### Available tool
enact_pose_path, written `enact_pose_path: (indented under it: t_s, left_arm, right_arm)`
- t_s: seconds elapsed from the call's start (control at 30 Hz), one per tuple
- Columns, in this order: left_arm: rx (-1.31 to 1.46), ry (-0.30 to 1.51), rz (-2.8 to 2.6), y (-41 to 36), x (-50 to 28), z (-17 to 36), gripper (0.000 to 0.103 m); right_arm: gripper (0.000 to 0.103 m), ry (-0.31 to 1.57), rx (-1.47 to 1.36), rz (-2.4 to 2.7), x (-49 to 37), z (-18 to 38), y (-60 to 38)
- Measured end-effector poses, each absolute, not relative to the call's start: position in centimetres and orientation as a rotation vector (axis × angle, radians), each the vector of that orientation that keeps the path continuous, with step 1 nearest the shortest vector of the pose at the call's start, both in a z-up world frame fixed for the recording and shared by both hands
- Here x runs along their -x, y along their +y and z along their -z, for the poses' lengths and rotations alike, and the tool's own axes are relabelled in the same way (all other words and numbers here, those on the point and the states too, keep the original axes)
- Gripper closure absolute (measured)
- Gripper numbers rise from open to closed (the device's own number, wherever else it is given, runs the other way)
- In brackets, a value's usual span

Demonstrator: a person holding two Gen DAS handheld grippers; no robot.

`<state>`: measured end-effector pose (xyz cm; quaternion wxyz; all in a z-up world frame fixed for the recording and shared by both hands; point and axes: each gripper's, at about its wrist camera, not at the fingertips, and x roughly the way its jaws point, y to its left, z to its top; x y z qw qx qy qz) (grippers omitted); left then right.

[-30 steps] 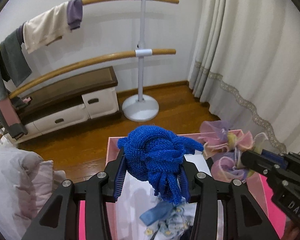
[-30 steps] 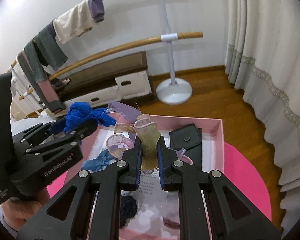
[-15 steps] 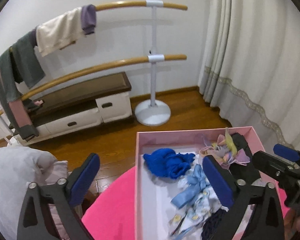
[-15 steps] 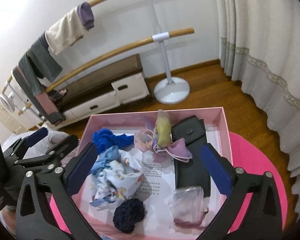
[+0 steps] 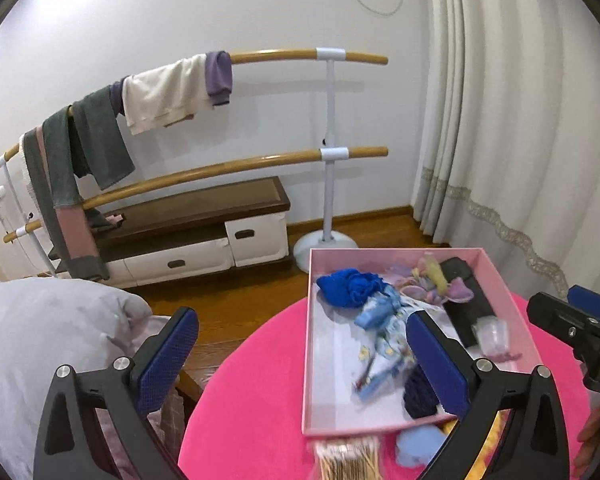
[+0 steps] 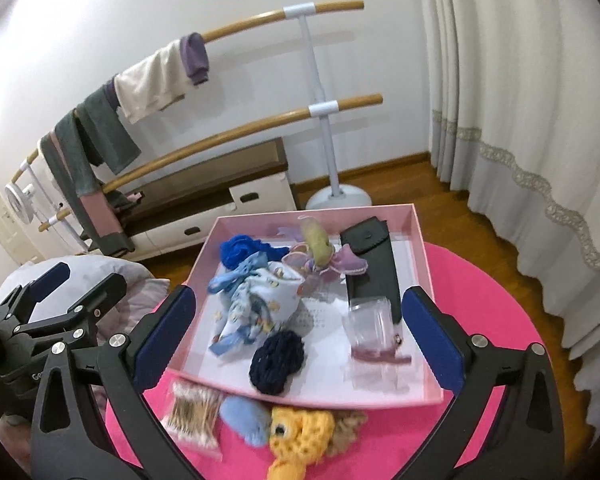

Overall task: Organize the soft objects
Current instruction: 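Withdraw both grippers from the pink box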

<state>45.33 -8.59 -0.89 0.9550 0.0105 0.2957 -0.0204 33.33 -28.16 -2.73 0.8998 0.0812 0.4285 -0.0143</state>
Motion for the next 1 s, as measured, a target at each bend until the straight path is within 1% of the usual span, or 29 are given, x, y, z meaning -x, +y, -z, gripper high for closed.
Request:
enact_pose_path:
  t_s: [0.2, 0.5, 1.0]
  left_arm:
    - [0.005, 0.559, 0.05, -7.8, -37.0, 0.3, 0.0]
    - [0.038, 0.521, 0.041, -6.9, -28.6, -0.4, 0.0]
    - [0.044, 0.505, 0.025, -6.9, -21.0, -1.9, 0.0]
  right_arm:
    - [0.0, 0.834, -0.145, 0.028, -29.0, 0.5, -27.6]
    - [0.0, 0.758, -0.11, 0.048, -23.2, -2.3, -26.6]
    - [0.0, 0.678, -0.121, 0.081, -16.0, -4.7, -26.5]
